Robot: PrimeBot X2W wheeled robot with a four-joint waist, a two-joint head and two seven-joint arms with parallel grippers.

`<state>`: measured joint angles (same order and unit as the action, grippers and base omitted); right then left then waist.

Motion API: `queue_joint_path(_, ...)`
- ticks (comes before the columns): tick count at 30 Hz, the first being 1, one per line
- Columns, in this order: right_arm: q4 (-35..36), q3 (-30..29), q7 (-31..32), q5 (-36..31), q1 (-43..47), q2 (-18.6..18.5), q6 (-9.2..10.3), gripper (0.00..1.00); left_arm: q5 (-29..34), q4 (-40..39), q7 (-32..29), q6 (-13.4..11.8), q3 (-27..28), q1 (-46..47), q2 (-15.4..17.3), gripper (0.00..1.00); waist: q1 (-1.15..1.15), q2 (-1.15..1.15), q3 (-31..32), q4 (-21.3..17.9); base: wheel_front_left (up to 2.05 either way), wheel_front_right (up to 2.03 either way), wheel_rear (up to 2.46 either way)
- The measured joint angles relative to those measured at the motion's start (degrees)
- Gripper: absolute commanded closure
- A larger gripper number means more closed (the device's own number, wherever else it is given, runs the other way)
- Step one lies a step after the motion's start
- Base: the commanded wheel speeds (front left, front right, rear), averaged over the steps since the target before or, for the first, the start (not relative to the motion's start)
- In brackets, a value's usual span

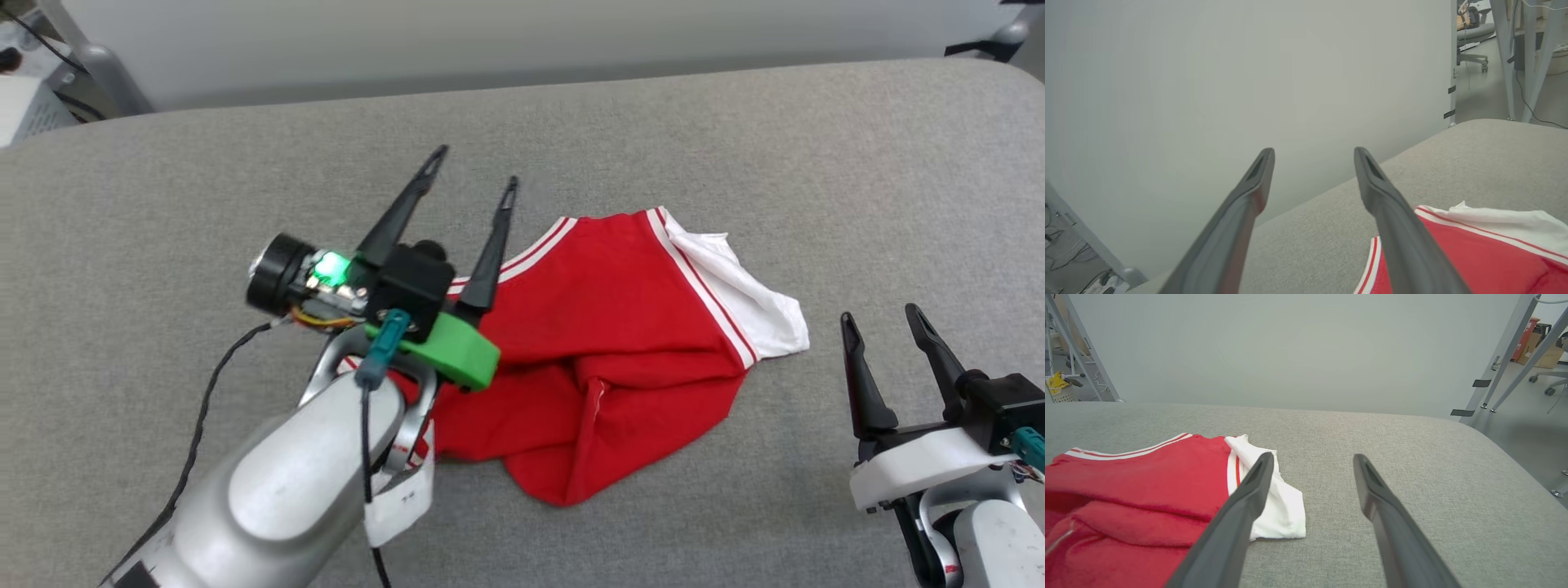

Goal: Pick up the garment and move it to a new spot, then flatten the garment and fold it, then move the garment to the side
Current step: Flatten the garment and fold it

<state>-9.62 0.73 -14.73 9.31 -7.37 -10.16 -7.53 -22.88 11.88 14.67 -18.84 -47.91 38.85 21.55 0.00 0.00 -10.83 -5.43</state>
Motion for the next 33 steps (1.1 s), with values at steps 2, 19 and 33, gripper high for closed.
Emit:
queue_joint_path(2,0.0,-0.1,0.0,0.0,0.4,-0.3,0.0,0.0,0.3,-2.4,0.0,-1.8,2.8,-3.4,1.5,0.0,0.0,0.0,0.9,0.8,0.0,0.0,0.0)
queue_joint_path(19,1.3,1.9,3.8,1.4,-7.5,-12.1,0.0,0.0,3.2,-12.2,0.0,-7.6,22.5,-30.3,5.2,0.0,0.0,0.0,3.9,5.5,0.0,0.0,0.0)
queue_joint_path(33,-4.4,31.1,40.9,29.2,-30.0,-31.1,0.0,0.0,8.6,-12.3,0.0,-1.7,27.9,-31.5,-2.4,0.0,0.0,0.0,-1.6,9.2,0.0,0.0,0.0)
